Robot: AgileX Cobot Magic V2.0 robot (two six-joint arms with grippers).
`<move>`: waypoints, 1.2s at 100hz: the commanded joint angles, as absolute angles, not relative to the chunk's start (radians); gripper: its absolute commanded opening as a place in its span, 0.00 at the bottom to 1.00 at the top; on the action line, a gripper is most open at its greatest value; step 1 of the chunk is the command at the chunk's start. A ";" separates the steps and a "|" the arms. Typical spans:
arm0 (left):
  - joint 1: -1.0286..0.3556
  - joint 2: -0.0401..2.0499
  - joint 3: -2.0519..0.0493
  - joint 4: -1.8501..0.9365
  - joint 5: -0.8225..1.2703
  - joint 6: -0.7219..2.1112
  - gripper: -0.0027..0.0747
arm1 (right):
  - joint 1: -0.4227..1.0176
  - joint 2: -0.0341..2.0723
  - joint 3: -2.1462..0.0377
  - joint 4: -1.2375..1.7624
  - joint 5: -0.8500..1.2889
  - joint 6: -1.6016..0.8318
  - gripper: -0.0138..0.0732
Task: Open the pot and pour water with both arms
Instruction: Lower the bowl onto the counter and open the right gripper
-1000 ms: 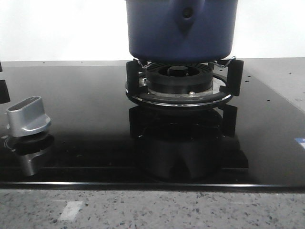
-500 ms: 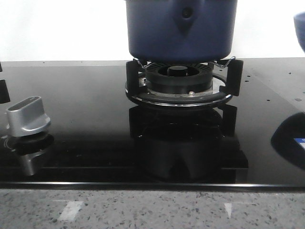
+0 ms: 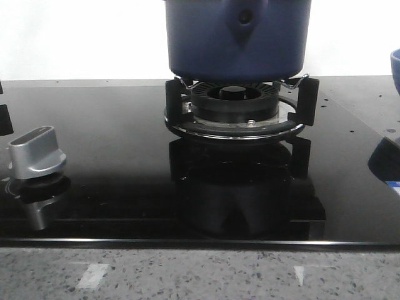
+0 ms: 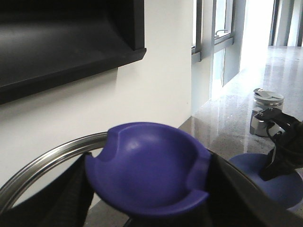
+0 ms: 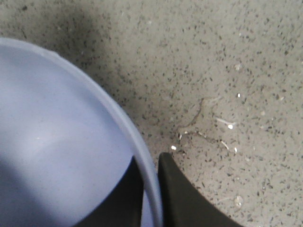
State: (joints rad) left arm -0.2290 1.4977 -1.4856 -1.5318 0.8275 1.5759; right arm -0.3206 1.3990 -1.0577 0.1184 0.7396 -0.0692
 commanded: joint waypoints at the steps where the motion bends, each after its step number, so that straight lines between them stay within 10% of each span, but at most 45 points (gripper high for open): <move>1: -0.236 1.449 -1.525 -1.627 0.825 1.567 0.45 | -0.327 1.375 -1.082 0.128 0.684 -0.067 0.11; 14: -0.236 1.449 -1.525 -1.627 0.825 1.567 0.45 | -0.327 1.393 -1.082 0.134 0.698 -0.067 0.17; 39: -0.236 1.449 -1.525 -1.627 0.843 1.567 0.45 | -0.327 1.387 -1.091 0.134 0.703 -0.067 0.59; 120: -0.414 1.646 -1.525 -1.620 0.854 1.567 0.45 | -0.323 1.132 -1.272 0.136 0.807 -0.091 0.60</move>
